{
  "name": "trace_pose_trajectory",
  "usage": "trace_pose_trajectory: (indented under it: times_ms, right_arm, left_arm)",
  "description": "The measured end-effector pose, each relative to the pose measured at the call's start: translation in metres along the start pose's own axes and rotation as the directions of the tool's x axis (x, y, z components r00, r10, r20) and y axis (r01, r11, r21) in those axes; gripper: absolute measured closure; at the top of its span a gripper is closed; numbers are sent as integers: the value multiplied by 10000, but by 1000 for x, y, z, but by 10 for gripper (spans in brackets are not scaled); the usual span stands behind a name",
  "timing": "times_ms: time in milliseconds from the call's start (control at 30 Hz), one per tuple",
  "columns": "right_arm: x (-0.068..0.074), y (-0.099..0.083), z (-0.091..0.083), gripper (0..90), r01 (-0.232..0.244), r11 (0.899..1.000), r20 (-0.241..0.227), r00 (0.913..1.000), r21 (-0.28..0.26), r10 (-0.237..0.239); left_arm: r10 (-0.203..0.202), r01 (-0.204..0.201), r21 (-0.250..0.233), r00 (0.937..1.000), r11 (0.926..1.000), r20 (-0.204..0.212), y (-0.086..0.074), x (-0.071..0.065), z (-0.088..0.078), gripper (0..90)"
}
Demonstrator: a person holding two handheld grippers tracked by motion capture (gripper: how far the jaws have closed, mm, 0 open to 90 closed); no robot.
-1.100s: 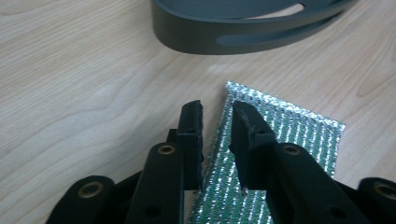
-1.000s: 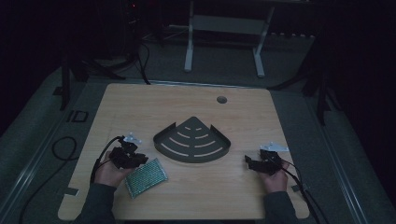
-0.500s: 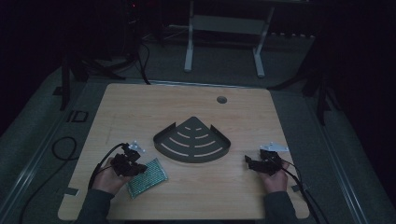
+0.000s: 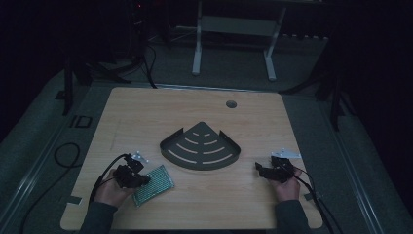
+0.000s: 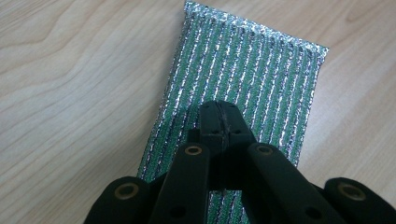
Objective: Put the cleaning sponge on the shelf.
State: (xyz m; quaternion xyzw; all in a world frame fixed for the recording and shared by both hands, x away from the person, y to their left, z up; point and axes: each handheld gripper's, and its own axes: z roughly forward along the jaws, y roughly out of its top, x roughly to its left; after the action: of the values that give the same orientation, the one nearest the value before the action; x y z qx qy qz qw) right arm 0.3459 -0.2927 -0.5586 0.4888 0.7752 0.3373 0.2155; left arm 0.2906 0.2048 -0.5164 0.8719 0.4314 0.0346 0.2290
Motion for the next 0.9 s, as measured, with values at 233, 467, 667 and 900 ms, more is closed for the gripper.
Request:
trace_pose_trajectory:
  times_ms: [233, 467, 667, 900]
  right_arm:
    - [0, 0, 0, 236, 3, 10000, 1, 10000, -4, -3]
    - [0, 0, 0, 235, 2, 10000, 2, 10000, -3, -2]
    - [0, 0, 0, 235, -3, 10000, 1, 10000, -4, 3]
    - [0, 0, 0, 235, -14, 10000, 2, 10000, -9, 14]
  left_arm:
    - [-668, 666, -63, 9966, 9978, -487, -2, 10, -3, 900]
    - [-1446, 1442, -104, 9853, 9895, -914, -3, 27, -5, 900]
    - [-1713, 1717, -36, 9808, 9851, -935, -2, 32, -8, 898]
    - [-1026, 1029, 101, 9943, 9946, -274, 14, 40, -19, 785]
